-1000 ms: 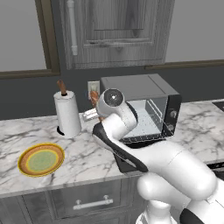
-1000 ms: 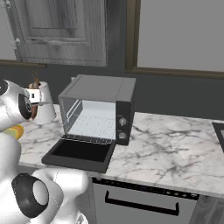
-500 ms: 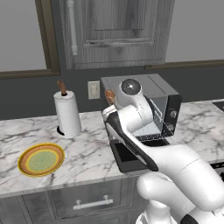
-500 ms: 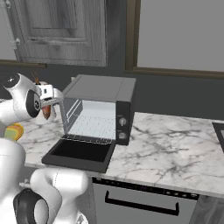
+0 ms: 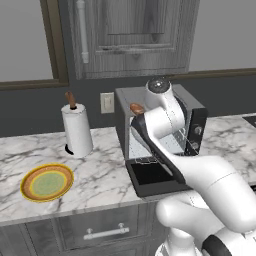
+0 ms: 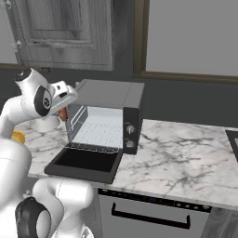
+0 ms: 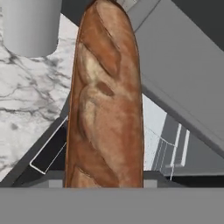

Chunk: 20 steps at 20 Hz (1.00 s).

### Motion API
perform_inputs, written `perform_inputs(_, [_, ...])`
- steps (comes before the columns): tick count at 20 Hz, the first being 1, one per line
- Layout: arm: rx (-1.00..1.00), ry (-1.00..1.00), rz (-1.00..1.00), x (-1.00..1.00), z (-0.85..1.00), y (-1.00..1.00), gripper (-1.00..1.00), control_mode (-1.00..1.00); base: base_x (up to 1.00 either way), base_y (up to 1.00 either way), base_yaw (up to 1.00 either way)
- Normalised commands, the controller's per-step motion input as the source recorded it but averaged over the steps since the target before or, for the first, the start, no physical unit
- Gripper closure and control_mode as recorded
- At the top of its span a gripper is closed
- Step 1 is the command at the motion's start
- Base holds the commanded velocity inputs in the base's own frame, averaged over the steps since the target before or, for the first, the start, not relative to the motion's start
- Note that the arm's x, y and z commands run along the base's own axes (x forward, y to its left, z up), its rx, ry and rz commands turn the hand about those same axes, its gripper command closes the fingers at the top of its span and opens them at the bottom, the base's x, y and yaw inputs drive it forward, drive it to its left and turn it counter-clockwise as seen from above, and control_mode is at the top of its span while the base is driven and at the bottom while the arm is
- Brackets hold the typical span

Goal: Pull the toaster oven rack outwards. Pick up the baguette from the plate and place it on the toaster oven rack. Close the toaster oven door fully and set the temperature to the lowest setting.

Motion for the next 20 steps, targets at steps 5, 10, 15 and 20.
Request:
perform_inputs(5, [-0.22, 0.15, 0.27, 0.06, -0.15, -0.5, 1.0, -1.0, 0.0, 0.0, 0.0])
perform_inputs(10, [-0.28, 0.19, 0.32, 0.05, -0.42, -0.24, 1.0, -1.0, 0.0, 0.0, 0.0])
perform_inputs(15, [-0.08, -0.01, 0.2, 0.02, -0.37, -0.28, 1.0, -1.0, 0.0, 0.0, 0.0])
perform_inputs(20, [0.05, -0.07, 0.08, 0.07, -0.3, -0.35, 1.0, -1.0, 0.0, 0.0, 0.0])
